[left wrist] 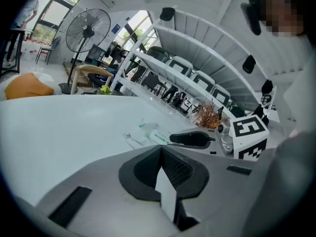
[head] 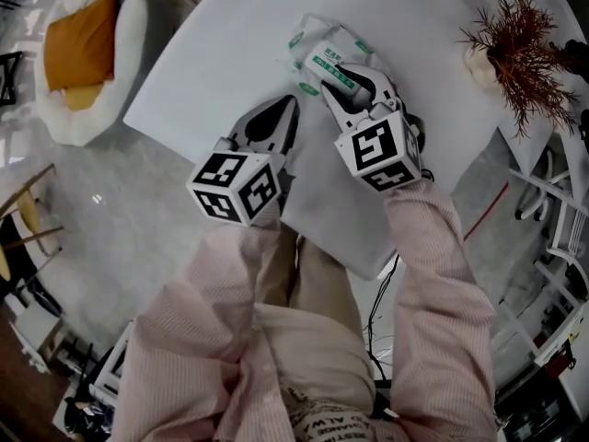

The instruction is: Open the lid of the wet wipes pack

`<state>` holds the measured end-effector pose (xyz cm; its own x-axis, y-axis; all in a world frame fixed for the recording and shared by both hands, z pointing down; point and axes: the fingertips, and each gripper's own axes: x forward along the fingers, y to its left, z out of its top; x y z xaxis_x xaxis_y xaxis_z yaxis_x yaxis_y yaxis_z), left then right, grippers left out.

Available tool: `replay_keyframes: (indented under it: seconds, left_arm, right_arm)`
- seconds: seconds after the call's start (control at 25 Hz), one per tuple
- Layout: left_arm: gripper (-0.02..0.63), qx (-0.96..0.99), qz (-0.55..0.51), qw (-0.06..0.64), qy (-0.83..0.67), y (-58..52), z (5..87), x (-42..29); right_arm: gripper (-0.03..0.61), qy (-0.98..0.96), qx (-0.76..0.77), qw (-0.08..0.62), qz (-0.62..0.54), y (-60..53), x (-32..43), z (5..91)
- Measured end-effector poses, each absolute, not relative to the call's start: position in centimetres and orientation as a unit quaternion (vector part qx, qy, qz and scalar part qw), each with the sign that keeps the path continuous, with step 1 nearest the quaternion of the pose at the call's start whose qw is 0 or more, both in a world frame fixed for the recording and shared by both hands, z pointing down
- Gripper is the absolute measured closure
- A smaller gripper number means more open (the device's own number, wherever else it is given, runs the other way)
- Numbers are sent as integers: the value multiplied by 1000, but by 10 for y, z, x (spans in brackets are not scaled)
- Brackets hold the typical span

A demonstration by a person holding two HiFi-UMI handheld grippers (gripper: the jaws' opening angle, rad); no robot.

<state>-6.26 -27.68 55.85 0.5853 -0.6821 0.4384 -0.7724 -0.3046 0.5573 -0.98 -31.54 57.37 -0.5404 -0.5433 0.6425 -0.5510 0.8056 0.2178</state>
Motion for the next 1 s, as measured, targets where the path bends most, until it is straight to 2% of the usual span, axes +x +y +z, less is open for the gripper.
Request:
replay_keyframes:
  seconds: [0.4,1.0]
  left_arm:
    - [617,807,62,383,-445,-275,564,-61]
    - [617,820,66,380,-423,-283,564,-62]
  right_arm:
    - [471,-857,310,412,-12,-317,-11,582]
    - [488,-852,293,424,89,-318,-9,585]
